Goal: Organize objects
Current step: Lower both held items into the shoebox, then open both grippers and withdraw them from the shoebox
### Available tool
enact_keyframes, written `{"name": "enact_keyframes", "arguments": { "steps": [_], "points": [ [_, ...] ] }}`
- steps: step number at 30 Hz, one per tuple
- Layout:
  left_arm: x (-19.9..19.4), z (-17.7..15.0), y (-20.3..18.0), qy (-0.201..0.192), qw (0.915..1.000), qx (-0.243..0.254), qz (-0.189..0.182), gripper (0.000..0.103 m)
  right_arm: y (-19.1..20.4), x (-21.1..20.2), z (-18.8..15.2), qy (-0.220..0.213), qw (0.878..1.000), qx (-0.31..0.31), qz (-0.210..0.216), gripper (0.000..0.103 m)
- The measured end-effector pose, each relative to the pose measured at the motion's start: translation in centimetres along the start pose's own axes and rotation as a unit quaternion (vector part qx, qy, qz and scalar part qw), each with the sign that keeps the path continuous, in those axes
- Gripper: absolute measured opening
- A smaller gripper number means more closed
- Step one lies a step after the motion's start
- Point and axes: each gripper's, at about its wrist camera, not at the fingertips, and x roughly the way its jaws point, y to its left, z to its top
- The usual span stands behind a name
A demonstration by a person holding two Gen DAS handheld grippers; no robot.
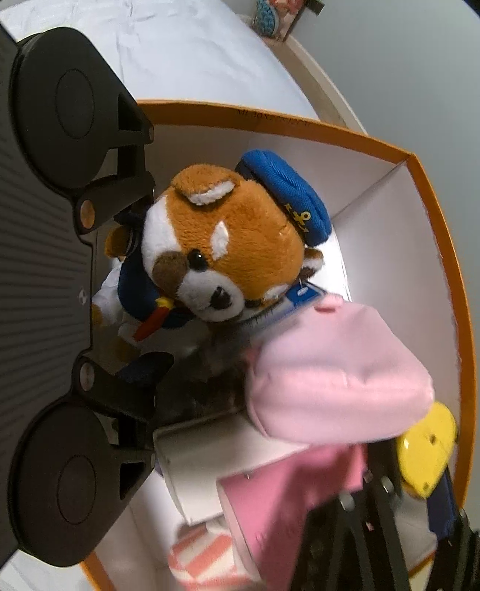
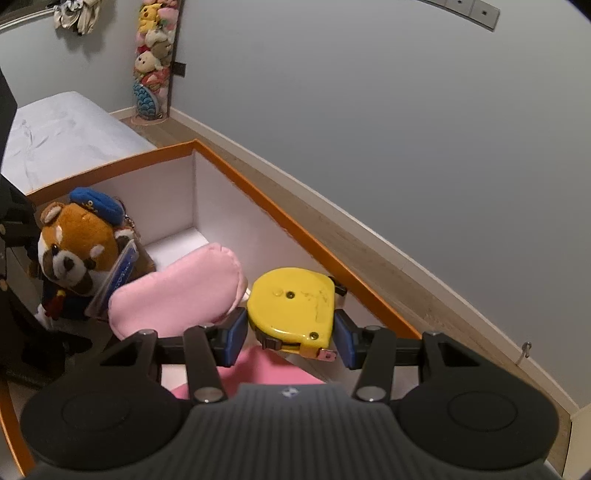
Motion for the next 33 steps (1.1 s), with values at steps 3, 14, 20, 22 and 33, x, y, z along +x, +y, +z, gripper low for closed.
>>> {"name": "enact_keyframes", "arguments": {
  "steps": [3, 14, 20, 22, 33],
  "points": [
    [-0.6, -0.3, 0.3, -0.01, 0.9999, -0.007, -0.004, 0.083, 0.2, 0.2, 0.2, 0.009, 1.0, -0.003, 0.001, 0.052],
    [-2.4, -1.5, 0.7, -0.036, 0.9993, -0.011, -0.002, 0.085, -0.1, -0.9, -0.6, 0.007, 1.0, 0.016, 0.001, 0.054],
    [-4.3, -2.0, 0.8, -0.055, 0.9984, -0.014, 0.005, 0.085, 0.2, -2.2, -0.2, -0.001, 1.0, 0.019, 0.001, 0.055],
    [-5.1, -2.3, 0.8, -0.062, 0.9979, -0.014, 0.007, 0.085, 0.3, -2.8, -0.1, -0.003, 1.0, 0.019, 0.0, 0.055],
    [-7.9, -2.6, -0.9, -0.104, 0.9919, -0.021, -0.07, 0.086, 0.6, -5.9, -0.2, -0.017, 1.0, 0.014, -0.007, 0.056]
  ]
}}
